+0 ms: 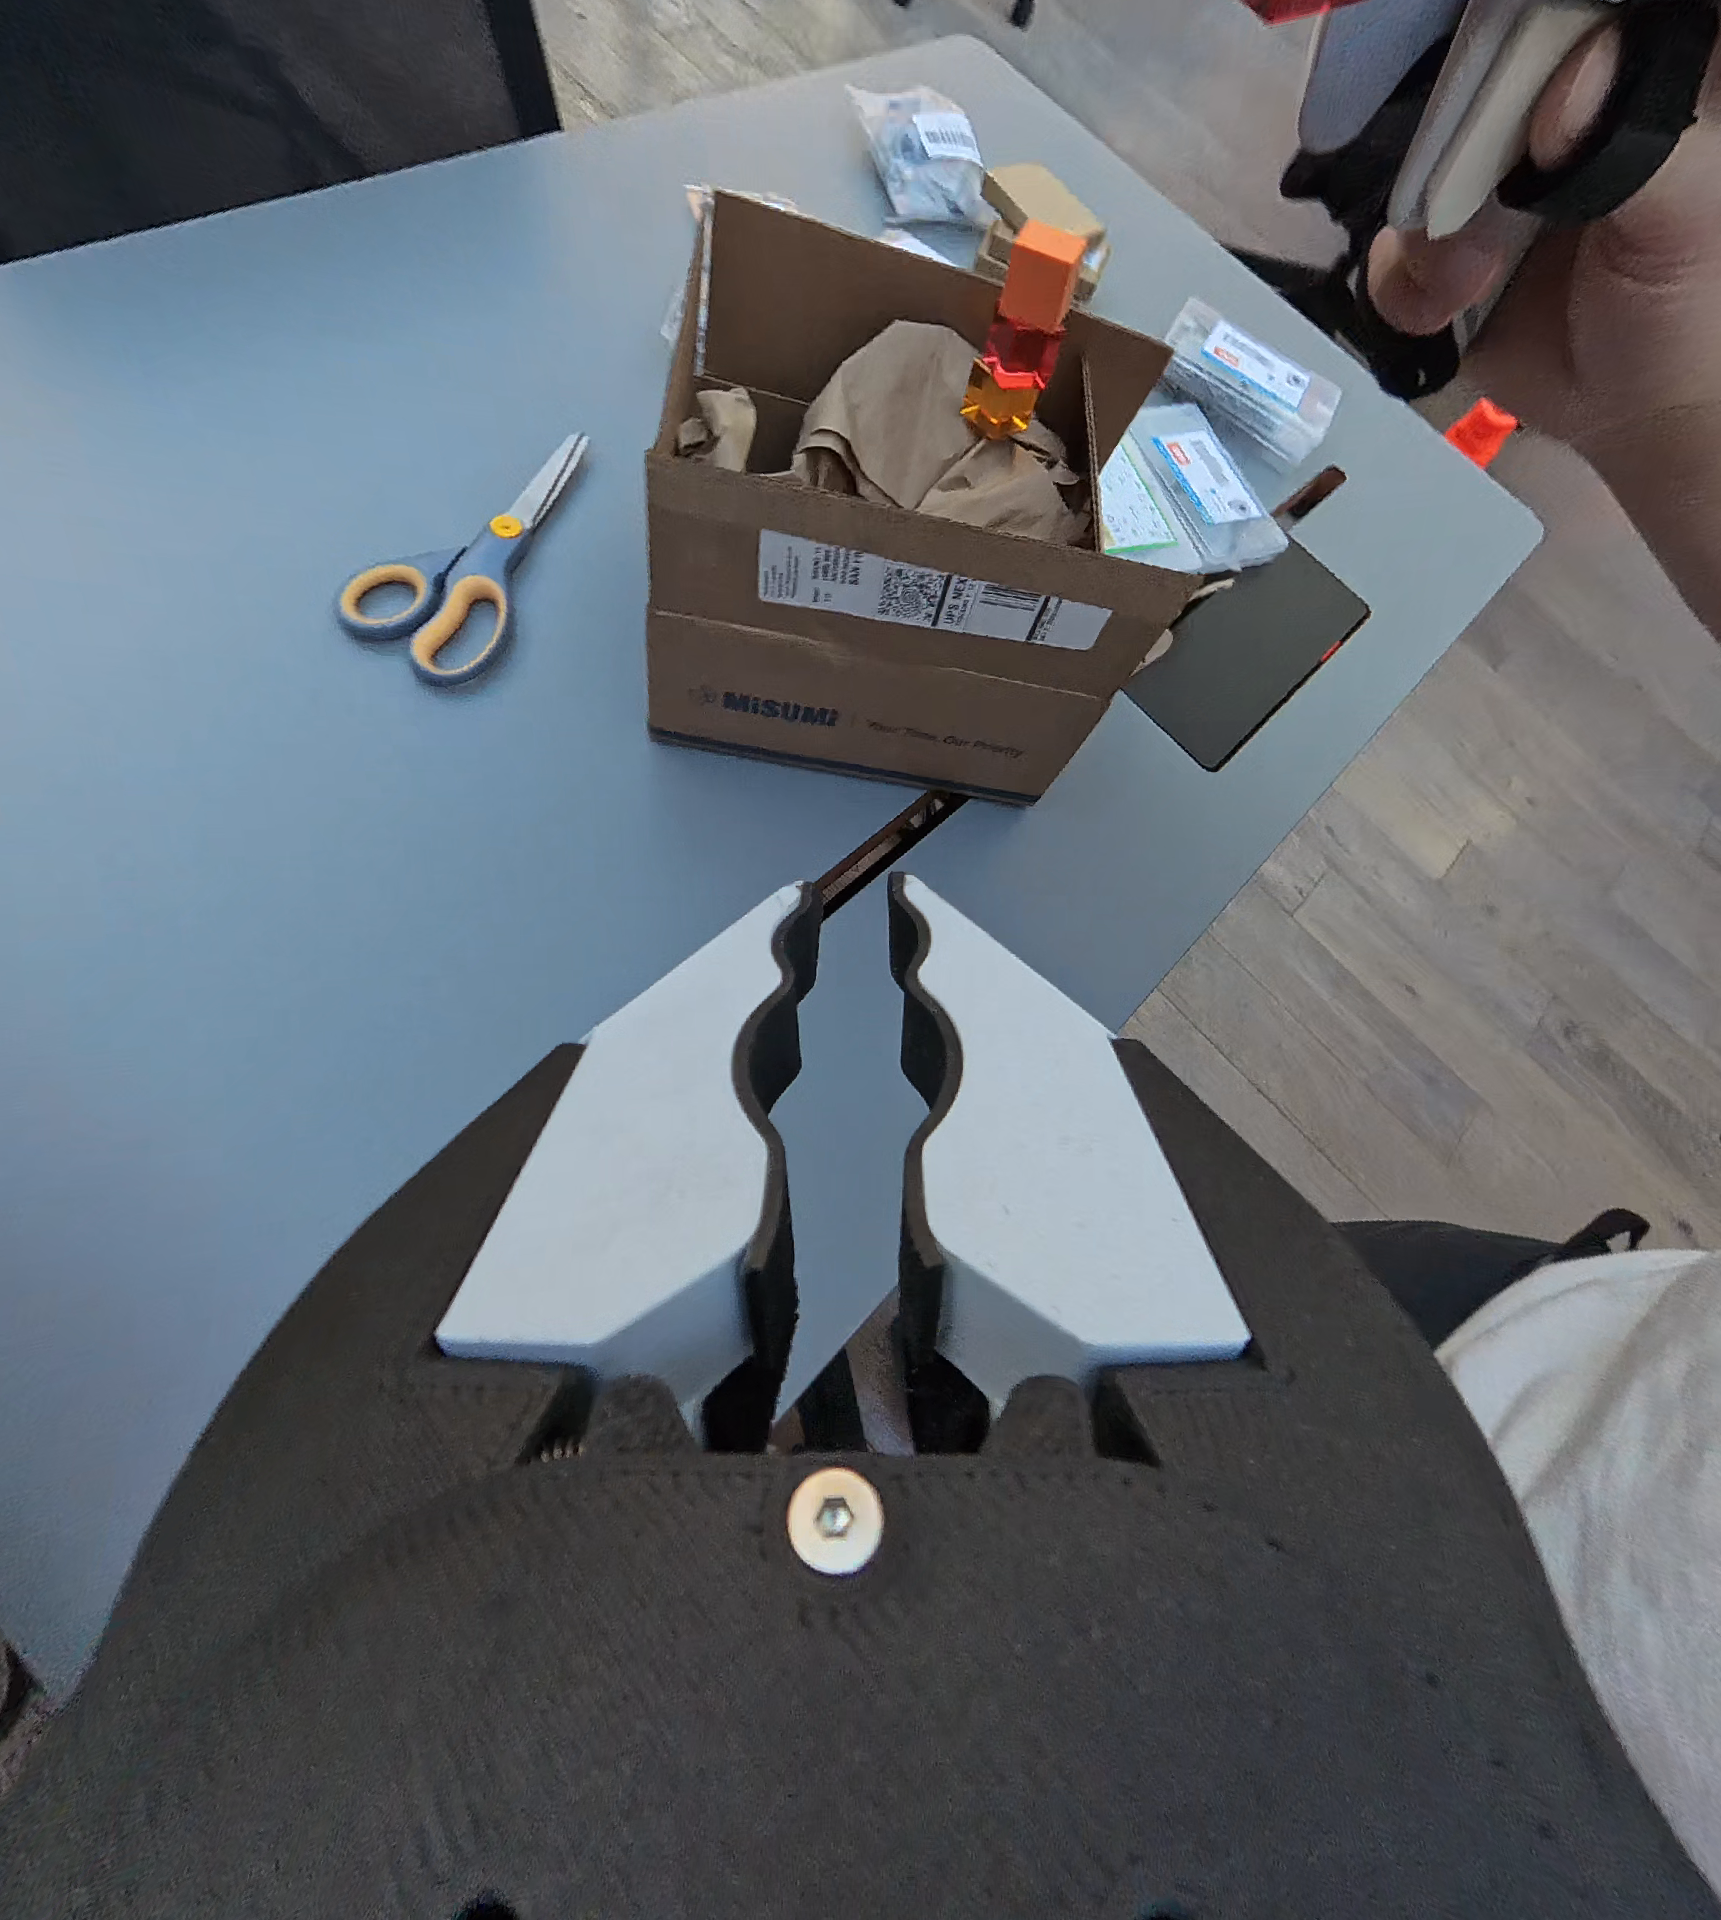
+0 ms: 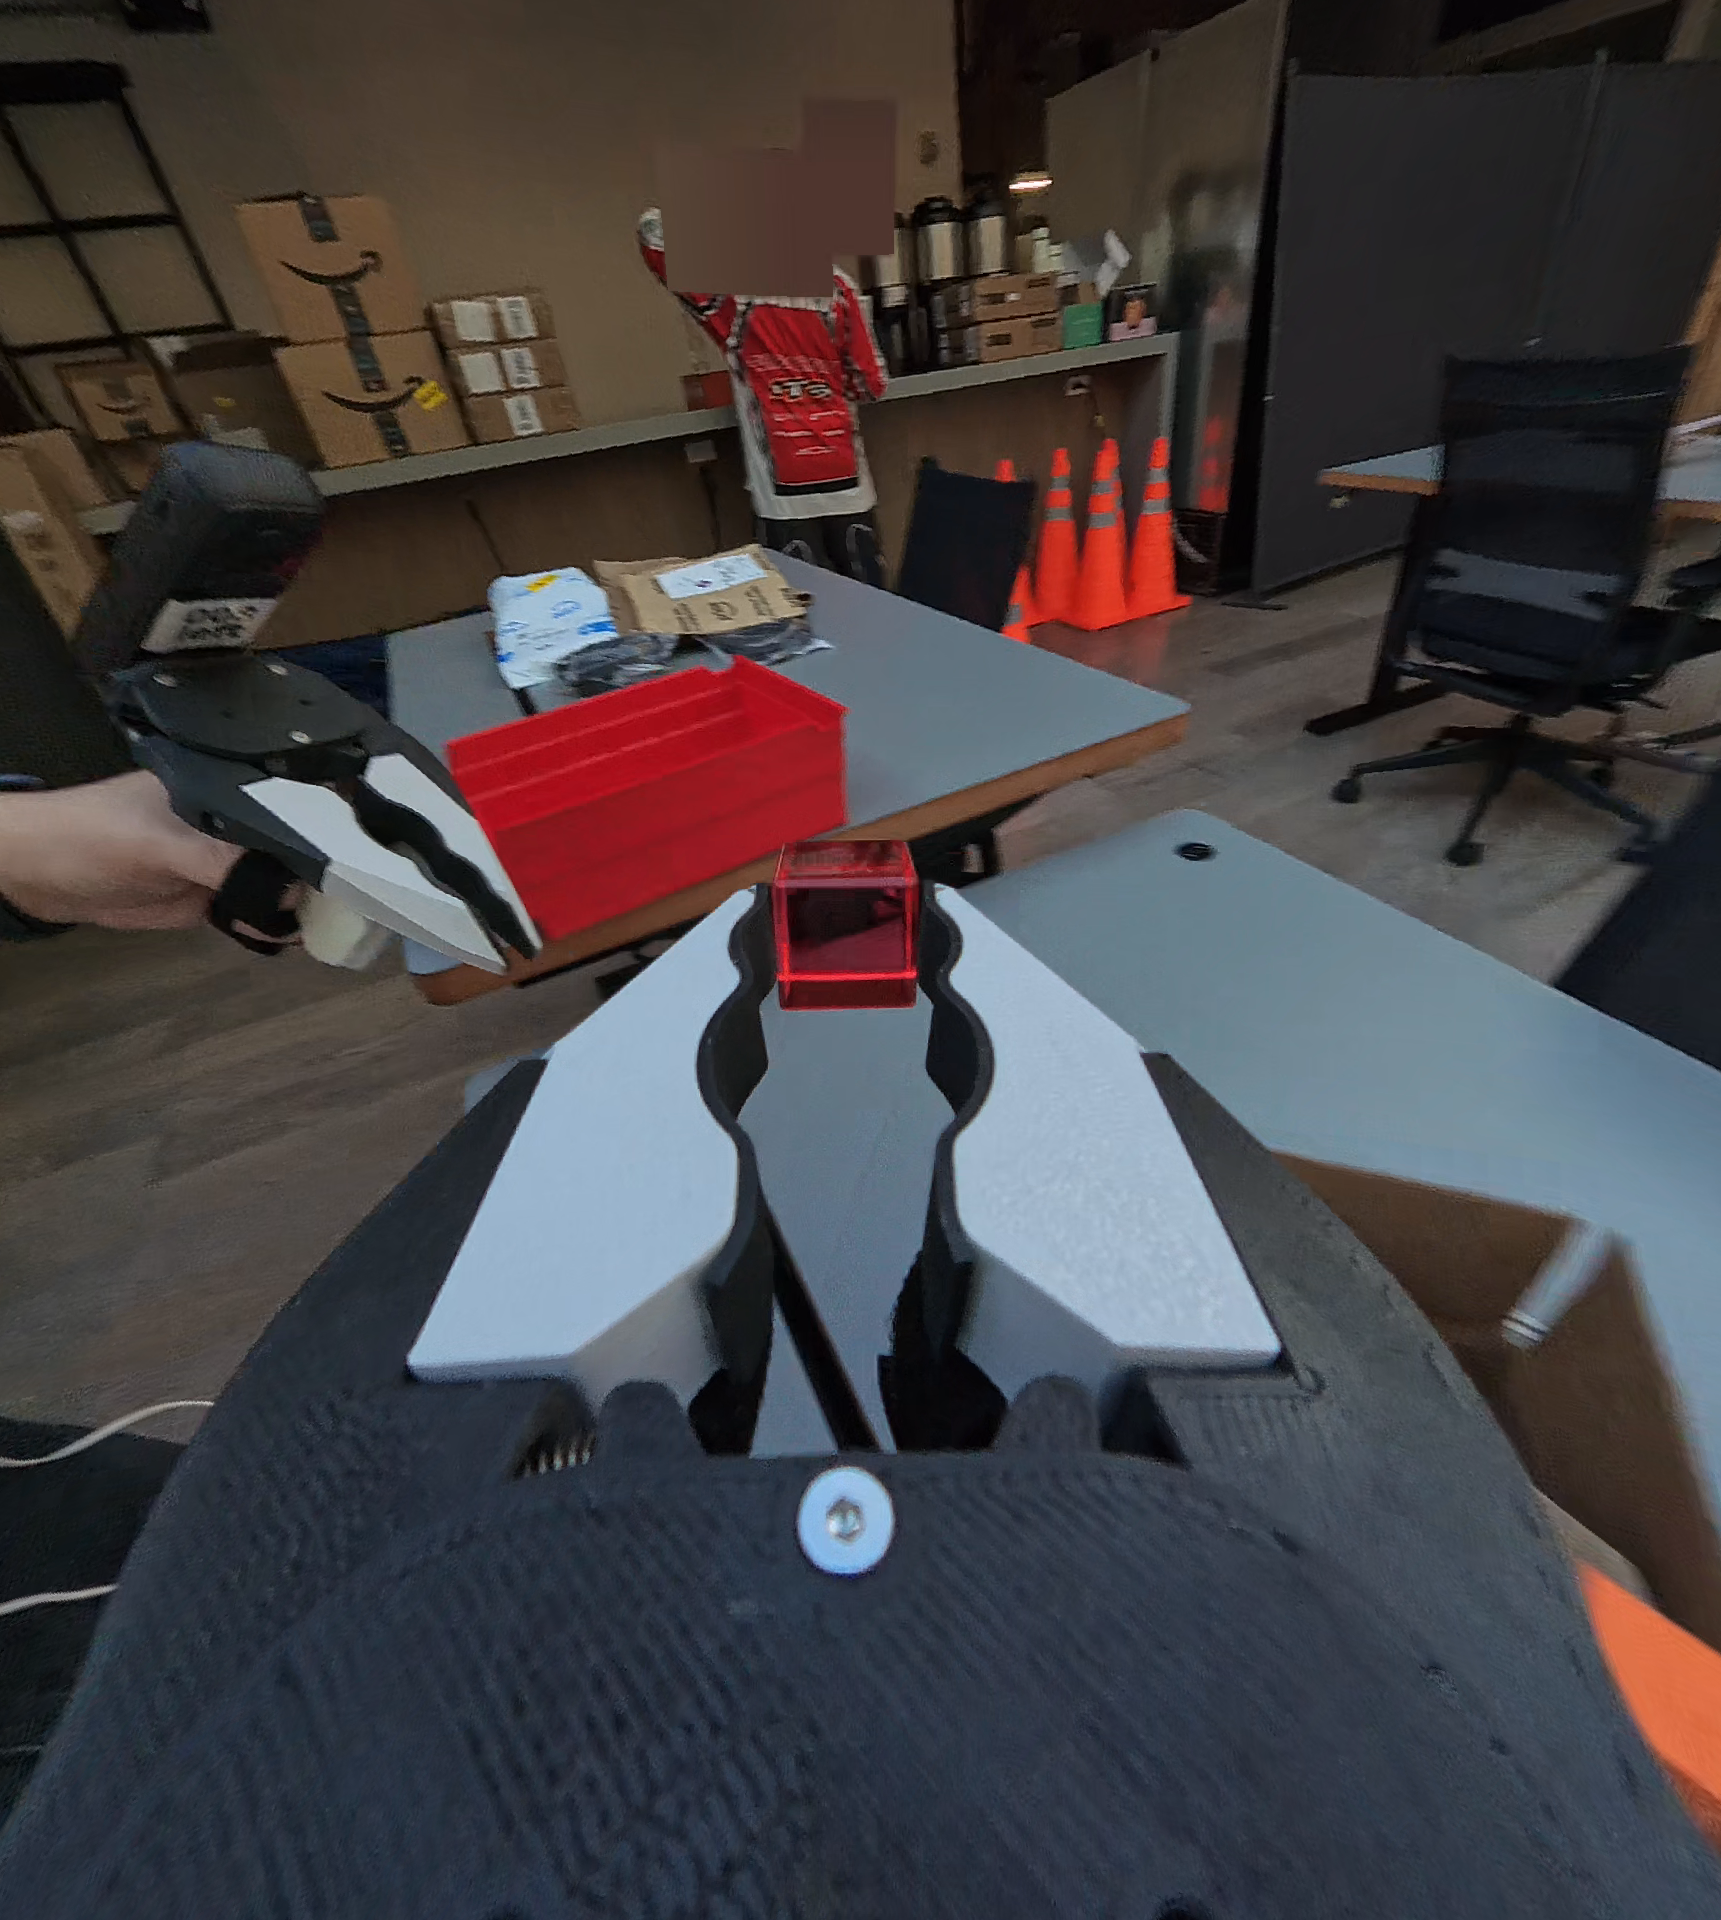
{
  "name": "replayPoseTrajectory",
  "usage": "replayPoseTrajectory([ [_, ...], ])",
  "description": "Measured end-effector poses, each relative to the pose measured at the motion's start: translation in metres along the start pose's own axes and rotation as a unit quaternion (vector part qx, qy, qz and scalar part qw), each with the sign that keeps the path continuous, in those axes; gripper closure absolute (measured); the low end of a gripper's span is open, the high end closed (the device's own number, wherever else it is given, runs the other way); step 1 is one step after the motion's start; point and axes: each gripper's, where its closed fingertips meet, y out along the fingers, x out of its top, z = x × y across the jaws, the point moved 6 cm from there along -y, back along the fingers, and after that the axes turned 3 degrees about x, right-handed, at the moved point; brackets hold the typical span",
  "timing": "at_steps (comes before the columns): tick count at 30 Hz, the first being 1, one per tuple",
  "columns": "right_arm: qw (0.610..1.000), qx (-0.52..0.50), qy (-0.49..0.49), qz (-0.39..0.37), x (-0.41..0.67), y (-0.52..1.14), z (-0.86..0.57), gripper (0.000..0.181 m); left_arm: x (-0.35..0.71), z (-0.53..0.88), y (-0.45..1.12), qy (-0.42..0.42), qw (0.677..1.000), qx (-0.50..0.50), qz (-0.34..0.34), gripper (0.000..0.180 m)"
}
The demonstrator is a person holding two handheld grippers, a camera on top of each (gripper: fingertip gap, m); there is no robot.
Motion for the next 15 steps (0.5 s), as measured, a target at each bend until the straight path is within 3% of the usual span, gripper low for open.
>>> replayPoseTrajectory([
  [5, 0.984, 0.159, 0.057, 0.05, 0.012, 0.184, 0.115, 0.157, -0.05, 0.037, -0.109, -0.065, 0.99, 0.108, -0.058, 0.17],
  [9, 0.966, 0.224, 0.068, 0.112, -0.016, 0.339, 0.17, 0.156, -0.098, 0.078, -0.191, -0.1, 0.976, 0.177, -0.073, 0.169],
  [12, 0.955, 0.225, 0.07, 0.178, -0.055, 0.417, 0.185, 0.156, -0.137, 0.107, -0.239, -0.096, 0.969, 0.218, -0.058, 0.169],
  [15, 0.936, 0.206, 0.014, 0.286, -0.092, 0.457, 0.192, 0.156, -0.174, 0.129, -0.271, -0.103, 0.963, 0.248, -0.034, 0.169],
])
